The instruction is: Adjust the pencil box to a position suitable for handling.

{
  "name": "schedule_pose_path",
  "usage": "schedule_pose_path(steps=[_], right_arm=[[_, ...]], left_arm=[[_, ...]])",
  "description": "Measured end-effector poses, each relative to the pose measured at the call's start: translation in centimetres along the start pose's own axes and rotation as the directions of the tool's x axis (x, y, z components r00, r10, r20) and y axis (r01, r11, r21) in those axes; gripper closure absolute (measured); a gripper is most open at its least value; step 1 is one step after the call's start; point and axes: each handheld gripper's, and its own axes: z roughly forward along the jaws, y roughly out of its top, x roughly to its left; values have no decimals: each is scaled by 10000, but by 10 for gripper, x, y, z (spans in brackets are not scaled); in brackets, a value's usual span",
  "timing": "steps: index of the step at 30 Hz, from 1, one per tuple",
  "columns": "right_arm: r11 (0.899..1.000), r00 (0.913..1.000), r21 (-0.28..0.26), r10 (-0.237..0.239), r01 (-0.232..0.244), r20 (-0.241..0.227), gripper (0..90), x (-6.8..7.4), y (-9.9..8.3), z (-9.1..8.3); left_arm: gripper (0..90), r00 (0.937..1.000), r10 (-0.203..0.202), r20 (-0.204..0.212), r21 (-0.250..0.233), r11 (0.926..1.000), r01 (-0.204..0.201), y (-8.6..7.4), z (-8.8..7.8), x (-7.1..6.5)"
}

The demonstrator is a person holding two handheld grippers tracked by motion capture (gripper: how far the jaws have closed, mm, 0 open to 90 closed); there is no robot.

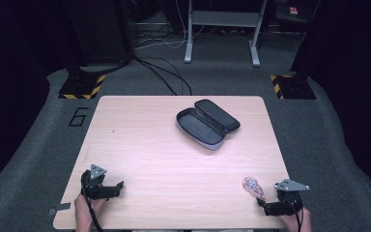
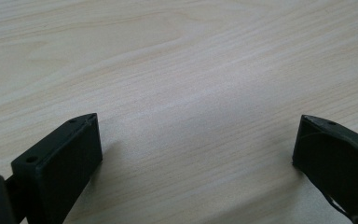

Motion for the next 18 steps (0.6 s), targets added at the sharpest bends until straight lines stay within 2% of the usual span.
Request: schedule_pose_path(steps=[12,14,18], right_arm=[[9999,9999,122,108,-109,76,0,1,1,0],[9999,10000,158,7,-8,59,0,0,2,-1],[9993,9994,-79,358,-358,-15,0,1,3,-6]], left_arm=[[17,10000,54,-22,-4,10000,-55,0,0,0],[18,10000,44,-21,1,10000,-44,0,0,-1],[18,10000,35,-22,-18,10000,-35,0,0,-1]])
